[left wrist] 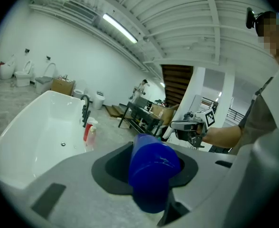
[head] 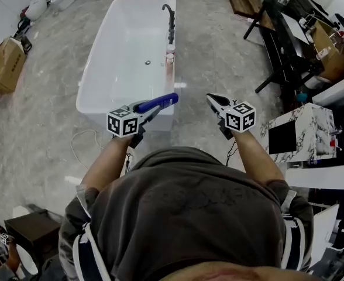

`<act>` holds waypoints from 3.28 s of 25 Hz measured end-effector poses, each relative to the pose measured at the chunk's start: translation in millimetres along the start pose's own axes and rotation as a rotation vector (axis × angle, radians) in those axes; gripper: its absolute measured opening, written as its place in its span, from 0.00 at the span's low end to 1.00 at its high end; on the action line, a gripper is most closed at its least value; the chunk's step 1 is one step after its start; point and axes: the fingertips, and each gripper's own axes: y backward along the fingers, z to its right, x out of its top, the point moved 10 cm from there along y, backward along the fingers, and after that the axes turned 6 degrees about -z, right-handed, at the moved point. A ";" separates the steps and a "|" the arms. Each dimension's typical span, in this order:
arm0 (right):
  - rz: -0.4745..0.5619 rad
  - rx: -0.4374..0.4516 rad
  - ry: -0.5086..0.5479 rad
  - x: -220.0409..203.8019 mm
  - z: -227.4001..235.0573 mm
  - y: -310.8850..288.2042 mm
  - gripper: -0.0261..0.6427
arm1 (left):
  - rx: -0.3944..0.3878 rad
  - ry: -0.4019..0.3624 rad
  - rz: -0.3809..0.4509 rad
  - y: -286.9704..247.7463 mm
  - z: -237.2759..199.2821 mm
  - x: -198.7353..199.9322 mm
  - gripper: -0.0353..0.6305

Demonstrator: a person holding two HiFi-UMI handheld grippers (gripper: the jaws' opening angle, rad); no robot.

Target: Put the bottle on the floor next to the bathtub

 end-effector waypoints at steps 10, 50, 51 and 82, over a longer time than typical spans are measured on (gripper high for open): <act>0.025 0.073 -0.043 -43.7 25.1 9.7 0.03 | 0.039 0.049 -0.042 -12.2 32.1 -23.7 0.26; 0.026 -0.063 -0.100 99.7 -415.4 -388.0 0.03 | 0.031 -0.008 -0.026 512.4 -405.7 -27.6 0.26; 0.030 -0.059 -0.095 102.3 -415.7 -389.1 0.03 | 0.035 -0.006 -0.026 513.7 -406.4 -27.4 0.26; -0.074 0.049 -0.071 35.8 -366.8 -421.6 0.03 | 0.201 -0.125 -0.400 414.9 -413.0 -105.3 0.26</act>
